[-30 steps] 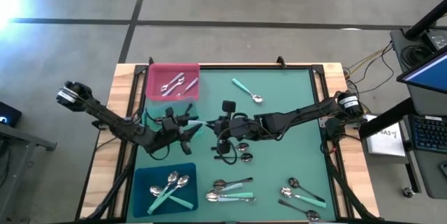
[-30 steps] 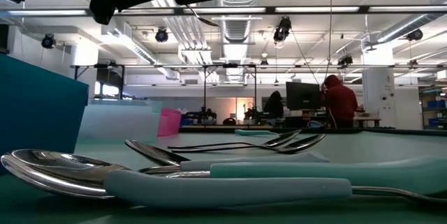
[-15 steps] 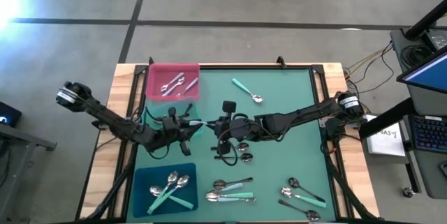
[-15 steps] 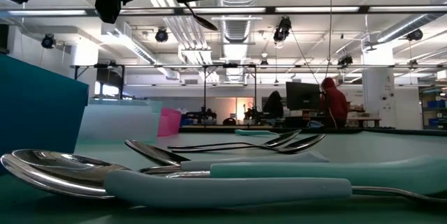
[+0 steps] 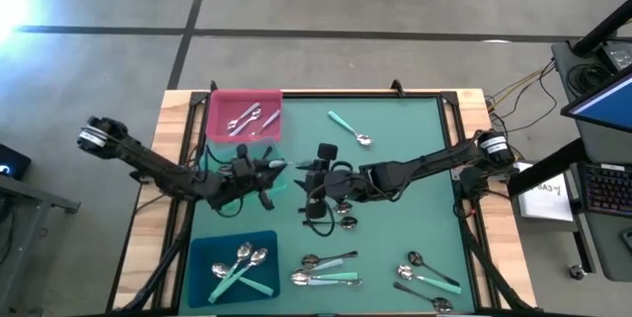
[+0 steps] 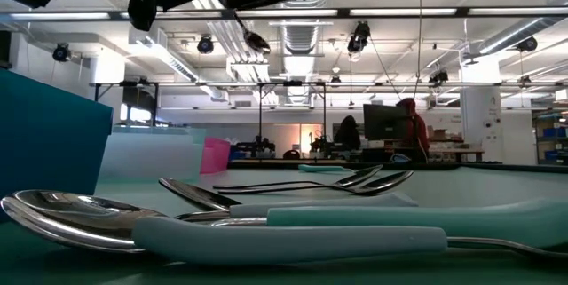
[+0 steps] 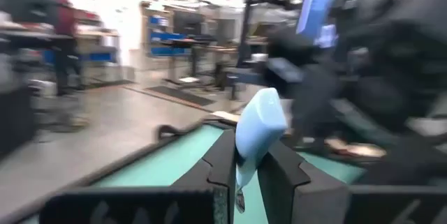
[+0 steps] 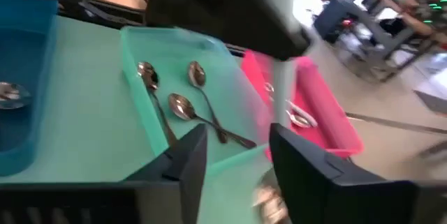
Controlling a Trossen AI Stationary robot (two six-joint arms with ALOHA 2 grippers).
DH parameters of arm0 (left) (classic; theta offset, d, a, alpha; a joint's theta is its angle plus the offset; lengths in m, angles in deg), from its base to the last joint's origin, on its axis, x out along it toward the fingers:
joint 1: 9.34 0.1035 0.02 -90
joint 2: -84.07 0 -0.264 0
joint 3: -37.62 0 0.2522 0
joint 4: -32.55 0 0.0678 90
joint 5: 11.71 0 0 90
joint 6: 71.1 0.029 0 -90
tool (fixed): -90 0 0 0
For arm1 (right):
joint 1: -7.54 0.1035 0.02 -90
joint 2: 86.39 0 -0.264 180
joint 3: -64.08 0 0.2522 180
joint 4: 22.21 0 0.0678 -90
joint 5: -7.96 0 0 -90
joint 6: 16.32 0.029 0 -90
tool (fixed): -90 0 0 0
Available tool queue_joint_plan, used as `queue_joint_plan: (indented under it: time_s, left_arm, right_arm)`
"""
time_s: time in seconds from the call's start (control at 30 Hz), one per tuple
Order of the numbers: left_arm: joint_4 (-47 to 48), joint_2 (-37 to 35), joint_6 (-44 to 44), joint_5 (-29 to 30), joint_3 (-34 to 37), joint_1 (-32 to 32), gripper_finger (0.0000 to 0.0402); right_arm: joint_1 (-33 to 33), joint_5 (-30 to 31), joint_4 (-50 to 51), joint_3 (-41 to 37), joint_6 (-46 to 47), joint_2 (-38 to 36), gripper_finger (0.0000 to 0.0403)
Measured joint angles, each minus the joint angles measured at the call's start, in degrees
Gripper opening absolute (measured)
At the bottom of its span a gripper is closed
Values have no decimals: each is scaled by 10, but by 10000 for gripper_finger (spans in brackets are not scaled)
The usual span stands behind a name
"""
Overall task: Sort silverware by color (type)
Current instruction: Put the blue spoon into the pink bin
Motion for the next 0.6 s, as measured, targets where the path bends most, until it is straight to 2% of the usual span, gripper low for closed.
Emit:
queue_joint_plan:
  time_s: [0.17, 0.47, 0.53, 0.6]
  left_arm:
    - [41, -12, 44, 11, 0, 61, 22]
    - [242, -59, 45, 9, 0, 265, 22]
    - [281, -65, 44, -10, 0, 318, 22]
    - [331, -68, 37, -56, -6, 371, 22]
  right_arm:
    - [2, 40, 41, 0, 23, -22, 186]
    - [2, 44, 199, 0, 211, -66, 193]
    - [1, 44, 247, 0, 256, -68, 194]
    - [1, 40, 295, 0, 302, -68, 194]
